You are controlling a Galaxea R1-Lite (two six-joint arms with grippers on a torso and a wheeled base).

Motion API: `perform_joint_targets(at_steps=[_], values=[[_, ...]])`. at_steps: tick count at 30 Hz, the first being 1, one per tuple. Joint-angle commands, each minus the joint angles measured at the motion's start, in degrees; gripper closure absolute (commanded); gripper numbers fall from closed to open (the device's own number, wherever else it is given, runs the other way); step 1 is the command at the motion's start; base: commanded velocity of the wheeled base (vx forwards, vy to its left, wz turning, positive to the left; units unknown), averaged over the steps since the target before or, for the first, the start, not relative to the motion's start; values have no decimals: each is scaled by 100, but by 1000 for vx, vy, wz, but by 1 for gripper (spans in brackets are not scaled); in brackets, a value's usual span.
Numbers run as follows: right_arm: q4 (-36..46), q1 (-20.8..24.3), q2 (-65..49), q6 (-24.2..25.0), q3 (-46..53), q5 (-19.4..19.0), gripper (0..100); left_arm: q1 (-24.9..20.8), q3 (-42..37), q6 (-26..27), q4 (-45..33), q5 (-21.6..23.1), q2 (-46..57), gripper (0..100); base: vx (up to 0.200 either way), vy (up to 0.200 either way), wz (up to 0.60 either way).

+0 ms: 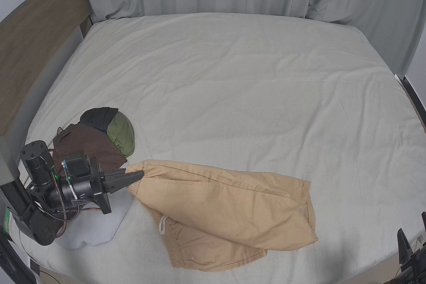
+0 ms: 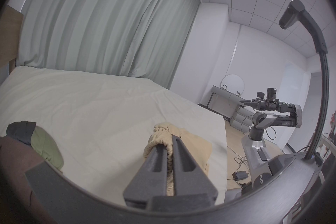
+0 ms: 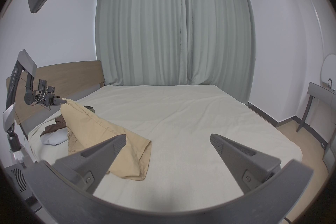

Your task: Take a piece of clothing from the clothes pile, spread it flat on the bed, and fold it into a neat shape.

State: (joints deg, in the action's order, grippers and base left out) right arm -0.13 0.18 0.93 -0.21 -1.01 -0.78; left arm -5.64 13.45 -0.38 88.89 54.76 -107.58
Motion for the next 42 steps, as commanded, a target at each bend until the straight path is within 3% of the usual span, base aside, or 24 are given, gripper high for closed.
perform_joint_targets(at_steps=[1,9,16,37,42], values=[[5,8,-93,-6,101,-1,0,353,-97,29,-4,149,-202,100,0,0,0],[5,8,-93,-23,101,-10,0,380,-255,117,5,167,-668,100,0,0,0],[5,8,-93,-32,101,-10,0,784,-255,178,14,167,-755,100,0,0,0],[-13,-1,-93,-41,101,-19,0,705,-228,240,14,158,-1072,100,0,0,0],[-74,-1,-93,-234,101,-89,0,696,-255,354,14,158,-1037,100,0,0,0]])
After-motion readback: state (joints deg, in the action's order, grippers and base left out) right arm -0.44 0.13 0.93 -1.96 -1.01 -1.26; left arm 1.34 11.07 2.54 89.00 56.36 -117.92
